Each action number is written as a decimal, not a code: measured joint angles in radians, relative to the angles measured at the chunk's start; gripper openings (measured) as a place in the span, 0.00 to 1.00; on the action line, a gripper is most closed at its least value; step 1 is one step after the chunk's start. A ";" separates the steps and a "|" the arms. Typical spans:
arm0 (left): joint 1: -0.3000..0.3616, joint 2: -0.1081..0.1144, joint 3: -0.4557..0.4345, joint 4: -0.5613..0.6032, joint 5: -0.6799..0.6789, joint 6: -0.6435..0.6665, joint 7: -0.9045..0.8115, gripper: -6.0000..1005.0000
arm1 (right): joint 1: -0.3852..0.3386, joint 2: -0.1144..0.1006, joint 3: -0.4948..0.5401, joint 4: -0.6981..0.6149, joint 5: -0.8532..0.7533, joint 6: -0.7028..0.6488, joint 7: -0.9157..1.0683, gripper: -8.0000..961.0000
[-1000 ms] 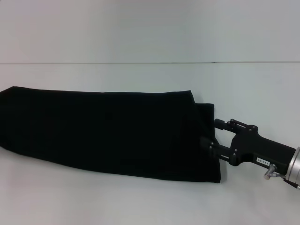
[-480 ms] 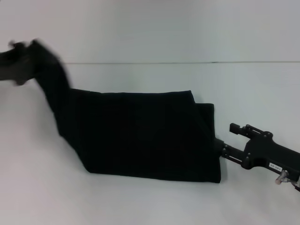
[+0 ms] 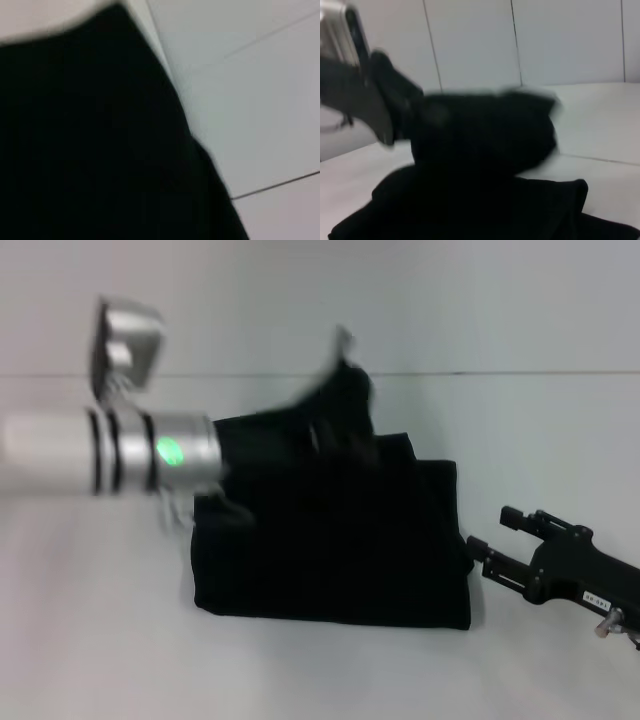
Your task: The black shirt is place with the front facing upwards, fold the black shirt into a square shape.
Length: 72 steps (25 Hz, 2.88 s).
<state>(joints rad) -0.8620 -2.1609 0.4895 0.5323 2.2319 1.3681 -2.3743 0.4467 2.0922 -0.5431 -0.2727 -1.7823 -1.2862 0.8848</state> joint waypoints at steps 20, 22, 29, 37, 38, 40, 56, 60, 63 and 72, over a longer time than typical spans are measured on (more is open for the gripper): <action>0.044 -0.003 0.009 -0.307 -0.147 -0.015 0.317 0.08 | 0.187 0.009 0.025 0.138 0.092 0.219 -0.016 0.77; 0.053 -0.003 0.018 -0.305 -0.146 -0.002 0.318 0.08 | 0.216 0.009 0.025 0.149 0.094 0.235 -0.016 0.77; 0.052 -0.005 0.122 -0.305 -0.146 0.014 0.320 0.08 | 0.287 0.011 0.026 0.159 0.143 0.298 -0.018 0.77; 0.037 -0.012 0.164 -0.315 -0.154 -0.006 0.341 0.08 | 0.269 0.006 0.026 0.152 0.231 0.299 -0.018 0.77; 0.034 -0.012 0.164 -0.321 -0.154 -0.011 0.349 0.08 | 0.263 0.006 0.026 0.151 0.239 0.299 -0.018 0.77; 0.022 -0.014 0.164 -0.341 -0.155 -0.036 0.362 0.08 | 0.251 0.005 0.027 0.150 0.263 0.298 -0.018 0.77; -0.011 -0.009 0.144 -0.345 -0.235 0.192 0.487 0.33 | 0.117 0.001 0.088 0.151 0.535 0.293 -0.007 0.77; 0.023 -0.004 0.149 -0.261 -0.237 0.351 0.534 0.46 | 0.102 -0.005 0.058 0.142 0.490 0.272 0.075 0.77; 0.104 -0.001 0.145 -0.126 -0.240 0.427 0.559 0.59 | 0.080 -0.026 -0.003 0.093 0.371 0.200 0.271 0.77; 0.342 0.071 0.087 0.069 -0.271 0.389 0.913 0.84 | 0.143 -0.132 -0.156 -0.112 -0.031 0.077 1.045 0.76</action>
<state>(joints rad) -0.5202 -2.0901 0.5765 0.6015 1.9604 1.7571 -1.4616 0.5898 1.9607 -0.6991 -0.3852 -1.8132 -1.2096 1.9294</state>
